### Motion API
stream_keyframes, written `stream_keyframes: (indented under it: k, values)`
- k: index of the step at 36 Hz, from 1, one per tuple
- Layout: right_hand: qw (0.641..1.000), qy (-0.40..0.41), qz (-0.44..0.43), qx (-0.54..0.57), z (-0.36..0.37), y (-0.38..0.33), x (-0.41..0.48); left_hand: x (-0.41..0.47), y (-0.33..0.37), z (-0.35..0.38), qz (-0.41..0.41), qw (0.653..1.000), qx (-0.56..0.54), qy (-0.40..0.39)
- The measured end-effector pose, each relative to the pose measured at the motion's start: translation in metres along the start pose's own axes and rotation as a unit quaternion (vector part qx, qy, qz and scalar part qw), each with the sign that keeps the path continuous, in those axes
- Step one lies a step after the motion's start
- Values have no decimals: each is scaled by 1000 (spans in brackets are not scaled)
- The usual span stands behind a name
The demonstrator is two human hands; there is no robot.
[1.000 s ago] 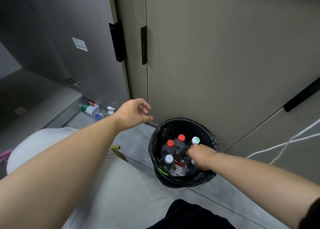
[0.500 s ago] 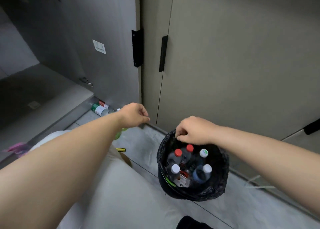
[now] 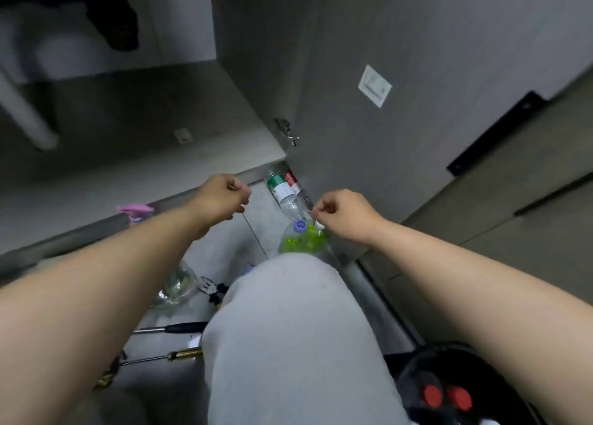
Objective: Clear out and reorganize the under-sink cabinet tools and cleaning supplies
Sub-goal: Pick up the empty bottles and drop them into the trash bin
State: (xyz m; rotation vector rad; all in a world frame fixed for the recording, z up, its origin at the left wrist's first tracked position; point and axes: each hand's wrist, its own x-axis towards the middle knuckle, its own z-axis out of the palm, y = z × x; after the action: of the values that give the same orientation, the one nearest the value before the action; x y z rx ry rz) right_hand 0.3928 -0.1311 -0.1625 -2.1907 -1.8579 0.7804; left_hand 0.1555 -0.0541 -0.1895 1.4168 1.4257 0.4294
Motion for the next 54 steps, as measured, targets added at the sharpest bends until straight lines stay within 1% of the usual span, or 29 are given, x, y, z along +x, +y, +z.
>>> stream_keyframes:
  k: [4,7,9,14,17,20,23,28,31,33,36,39,42,43,44,46,48,50,52,54]
  values:
    - [998,-43,45,-22,29,2,78,36,-35,7,-57,995,-76,-3]
    - [992,-95,84,-19,57,10,132,61,-53,17,-82,988,-134,3]
    - [987,-112,111,-23,78,18,164,76,-64,23,-95,982,-165,7]
    - [976,-132,170,-11,126,32,218,107,-96,32,-110,967,-227,17]
    - [969,-141,197,-52,146,37,247,122,-117,36,-125,957,-262,7]
    - [955,-163,214,-126,164,40,272,134,-136,42,-135,950,-281,-2]
    - [950,-142,237,-144,178,39,287,142,-153,49,-153,942,-298,-10]
    - [945,-163,271,-78,193,27,291,152,-171,54,-168,938,-301,-33]
    - [939,-181,290,29,194,16,285,154,-179,54,-168,945,-277,-44]
    - [924,-205,306,105,191,5,276,155,-181,54,-168,950,-258,-42]
    - [886,-274,318,197,184,-11,260,156,-177,53,-166,950,-258,-56]
    - [847,-331,316,271,177,-19,248,157,-173,55,-153,935,-311,-82]
    - [825,-363,292,320,174,-22,239,157,-169,59,-145,915,-366,-87]
    - [827,-360,286,324,174,-21,238,157,-168,60,-146,909,-382,-83]
    - [839,-346,280,315,174,-19,237,157,-167,61,-153,902,-397,-75]
    - [881,-294,264,258,174,-15,237,158,-167,61,-184,887,-421,-52]
    - [924,-232,244,180,175,-9,240,158,-168,61,-206,883,-421,-33]
    - [961,-169,212,55,175,0,245,157,-171,62,-212,883,-417,-24]
    - [972,-130,191,-51,176,8,251,156,-177,63,-217,880,-422,-22]
    - [969,-109,195,-105,179,15,254,154,-182,64,-223,878,-422,-25]
